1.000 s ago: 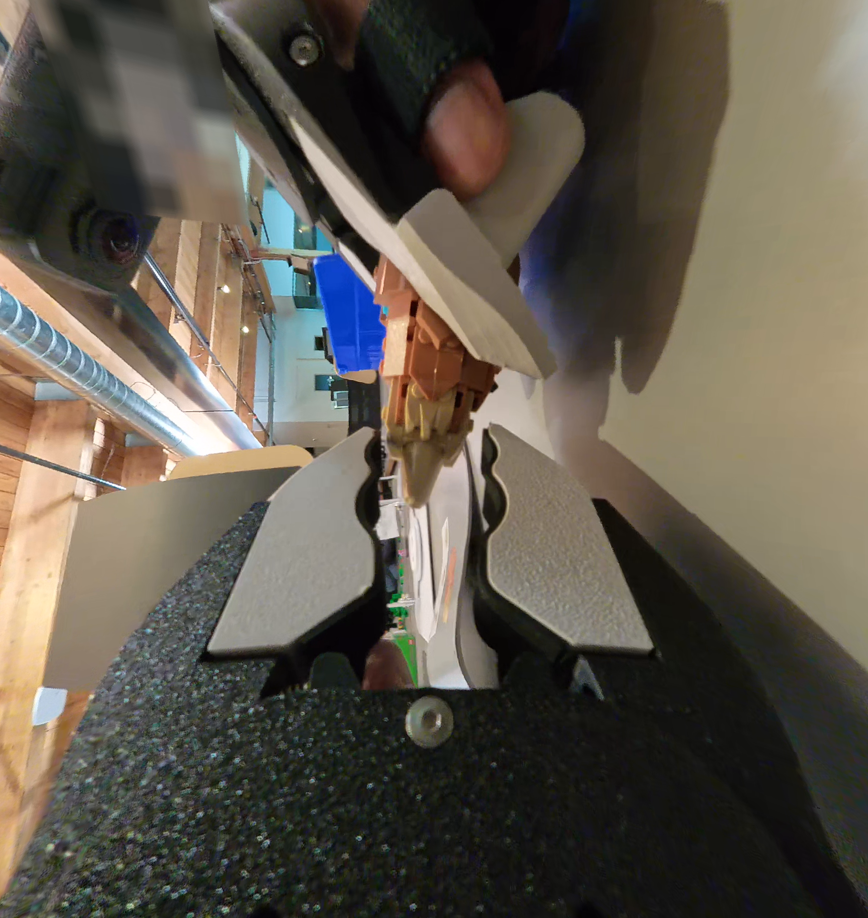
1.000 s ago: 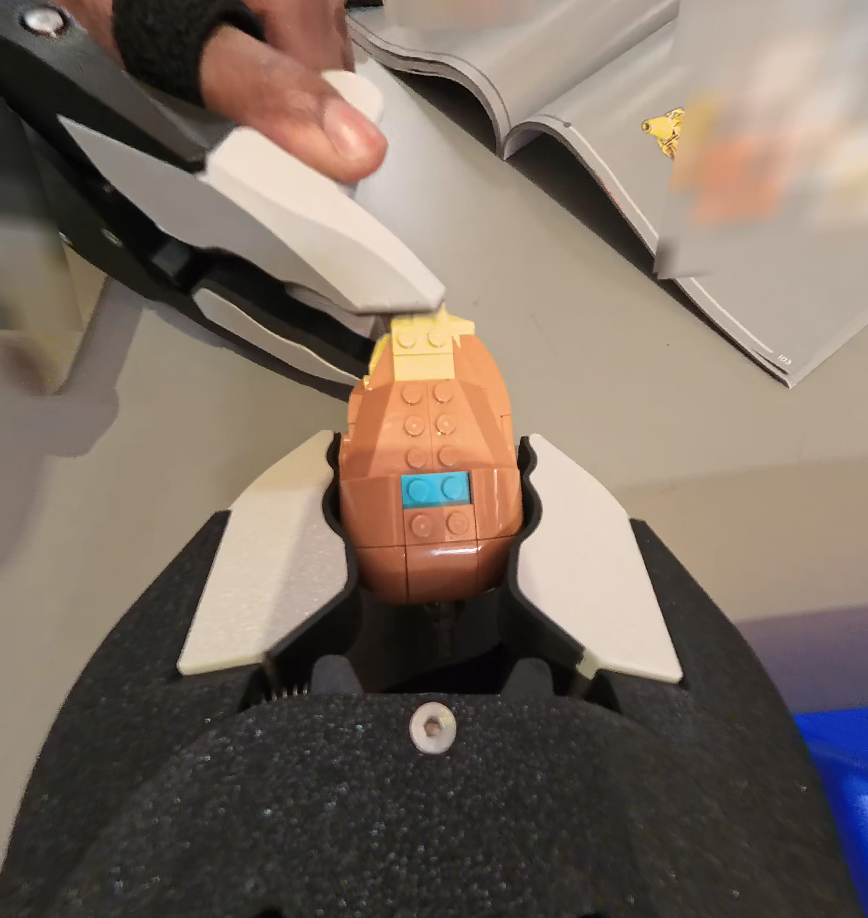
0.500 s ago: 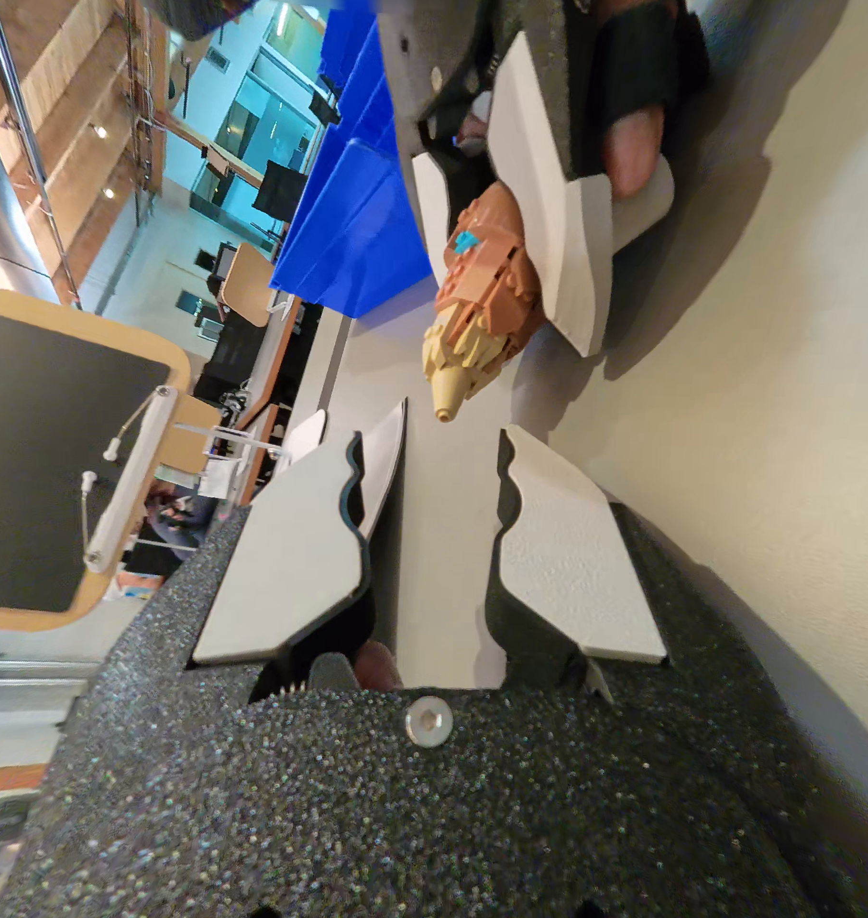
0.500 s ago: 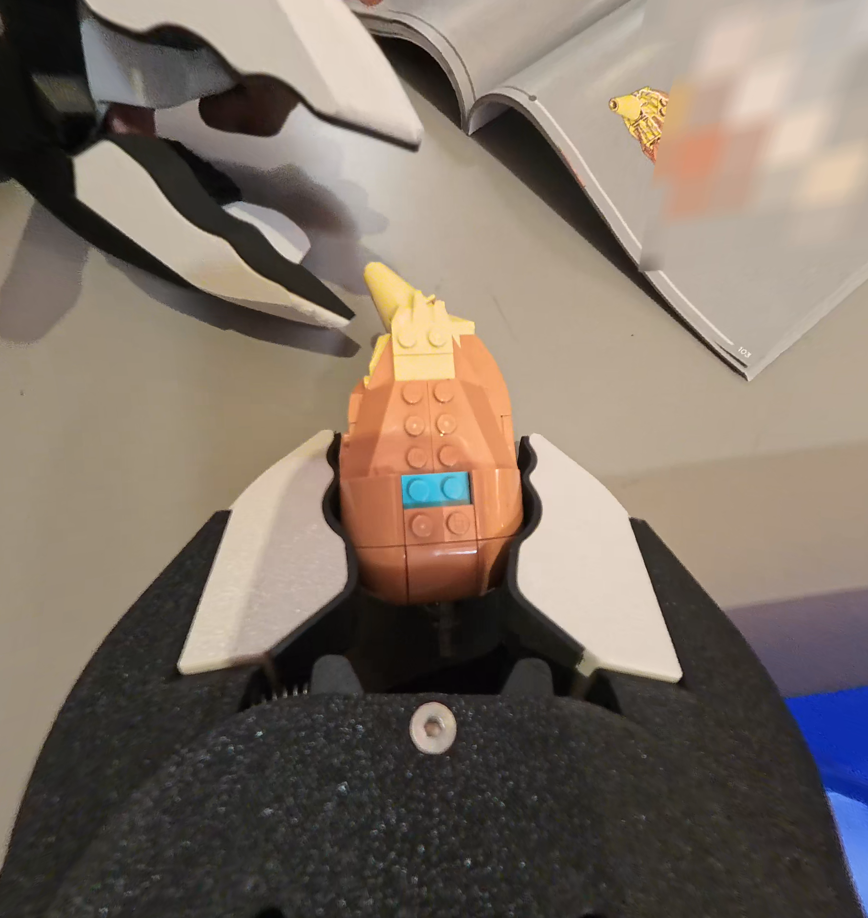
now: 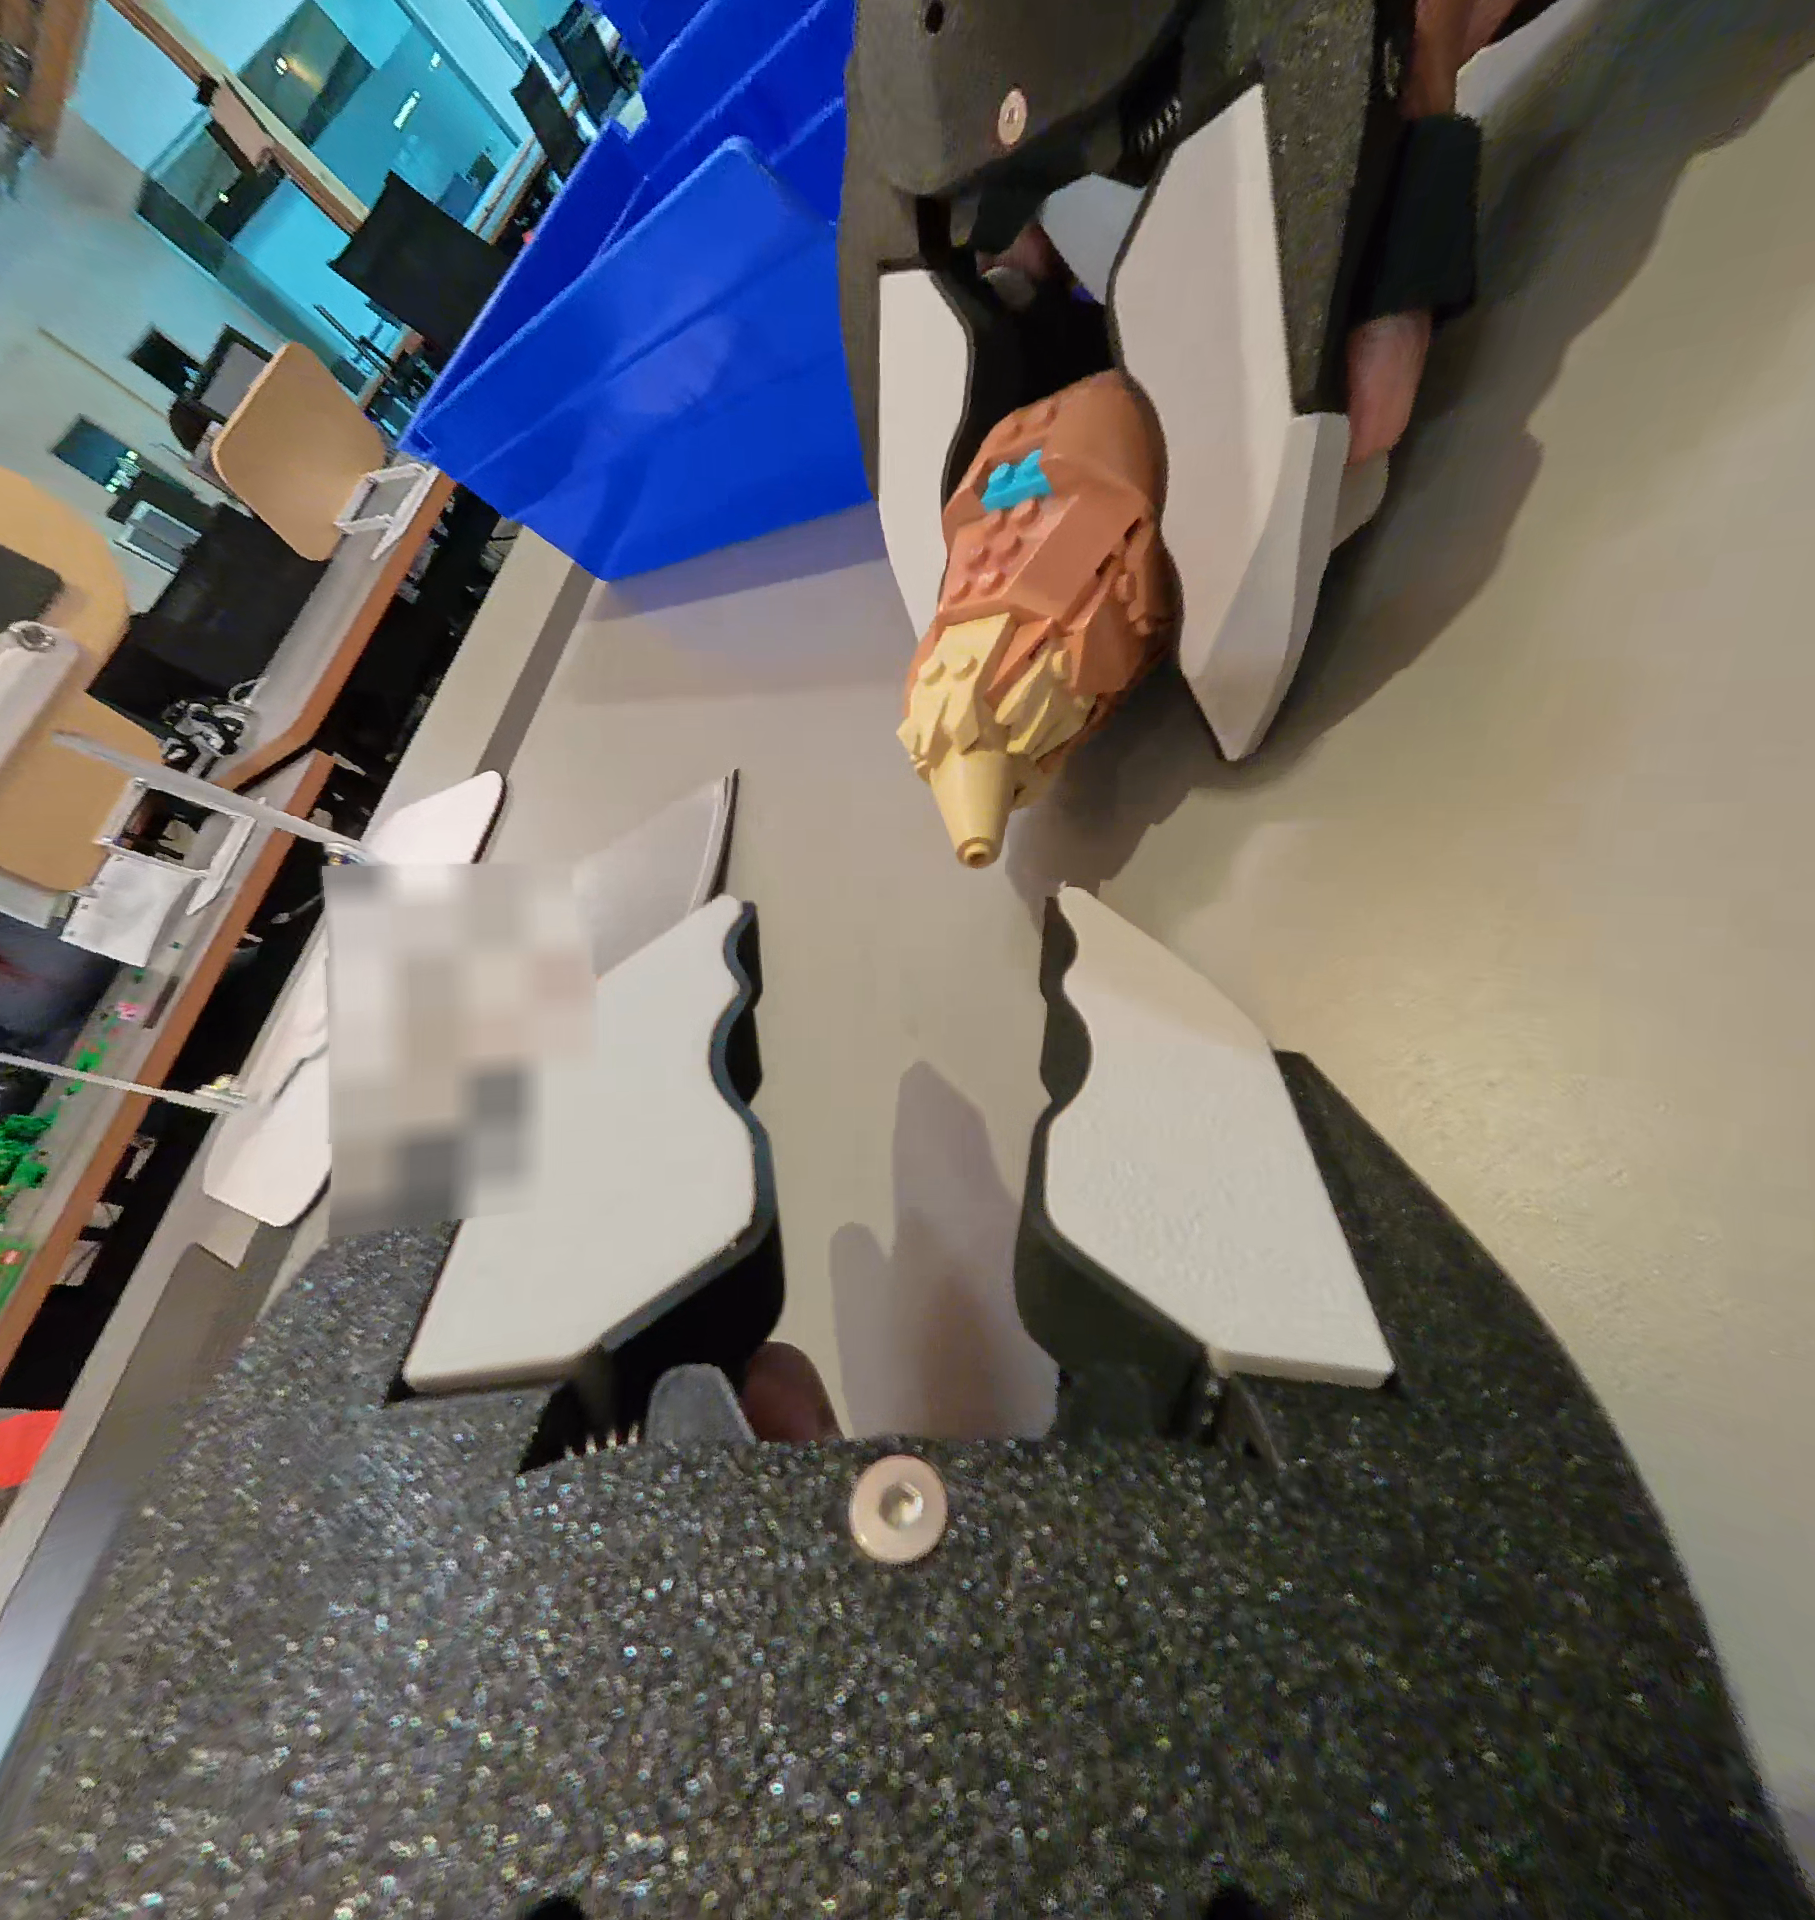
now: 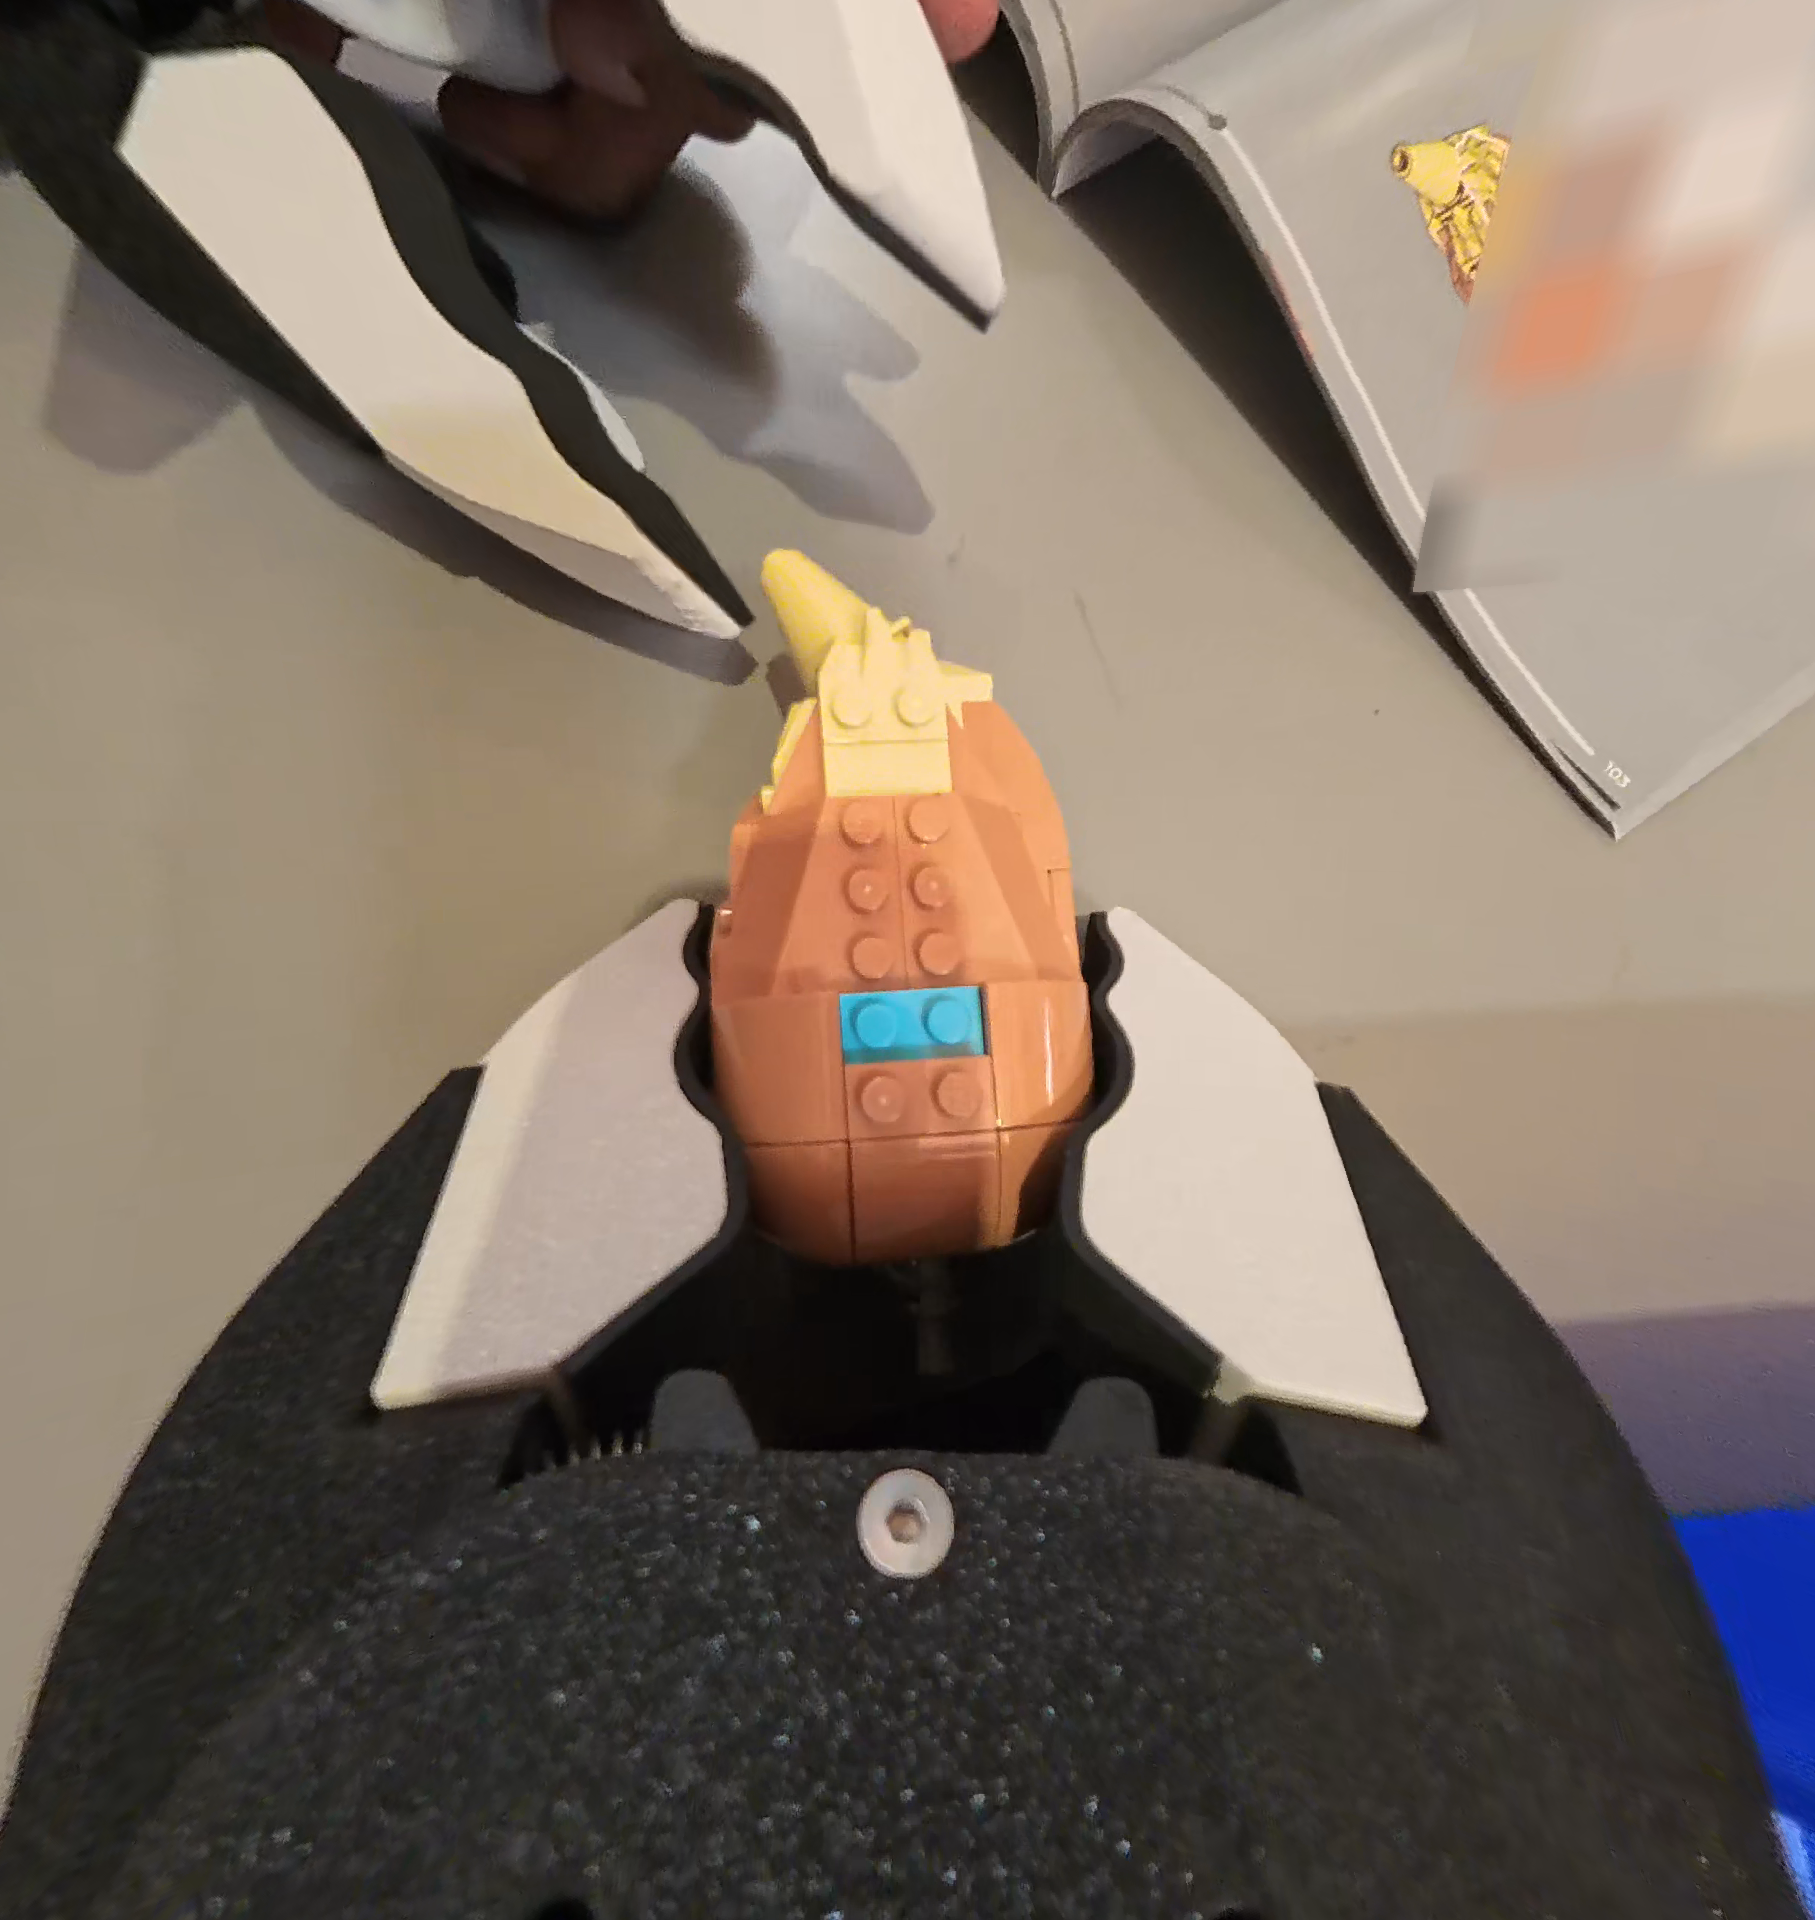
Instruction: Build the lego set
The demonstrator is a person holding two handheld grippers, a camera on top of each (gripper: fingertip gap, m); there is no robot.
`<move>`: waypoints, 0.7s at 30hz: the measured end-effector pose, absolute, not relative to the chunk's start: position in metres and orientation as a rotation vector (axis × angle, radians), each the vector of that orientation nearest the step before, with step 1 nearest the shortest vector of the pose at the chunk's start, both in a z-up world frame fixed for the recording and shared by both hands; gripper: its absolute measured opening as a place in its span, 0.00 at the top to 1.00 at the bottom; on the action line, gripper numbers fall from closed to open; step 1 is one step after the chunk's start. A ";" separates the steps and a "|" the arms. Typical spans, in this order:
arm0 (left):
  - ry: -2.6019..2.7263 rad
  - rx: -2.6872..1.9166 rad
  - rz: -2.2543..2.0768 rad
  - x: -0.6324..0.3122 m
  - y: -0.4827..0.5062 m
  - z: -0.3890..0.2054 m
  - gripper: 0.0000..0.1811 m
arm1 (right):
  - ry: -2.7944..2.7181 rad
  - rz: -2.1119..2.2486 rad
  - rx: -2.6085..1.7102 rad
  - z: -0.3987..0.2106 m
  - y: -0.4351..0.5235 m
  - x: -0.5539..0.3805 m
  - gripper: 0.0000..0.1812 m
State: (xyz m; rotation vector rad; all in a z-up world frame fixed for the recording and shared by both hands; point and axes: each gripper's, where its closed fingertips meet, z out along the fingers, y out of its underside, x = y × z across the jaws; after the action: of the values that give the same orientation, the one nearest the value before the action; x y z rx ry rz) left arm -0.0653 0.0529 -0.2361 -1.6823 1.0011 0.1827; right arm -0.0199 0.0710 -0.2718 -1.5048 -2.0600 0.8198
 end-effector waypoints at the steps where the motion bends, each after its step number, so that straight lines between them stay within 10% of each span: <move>1: 0.997 -1.692 0.165 -0.066 0.052 -0.237 0.71 | -2.059 0.818 -1.507 -0.272 0.072 -0.020 0.62; 21: 0.531 -1.696 -0.207 -0.113 0.053 -0.188 0.71 | -1.967 0.628 -1.508 -0.254 0.084 0.001 0.62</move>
State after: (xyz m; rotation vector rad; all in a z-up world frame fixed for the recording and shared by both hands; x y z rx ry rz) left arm -0.1131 0.0528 -0.1884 -1.6956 0.5315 -0.2073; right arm 0.0005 0.0835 -0.2542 -1.5080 -1.9674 0.6276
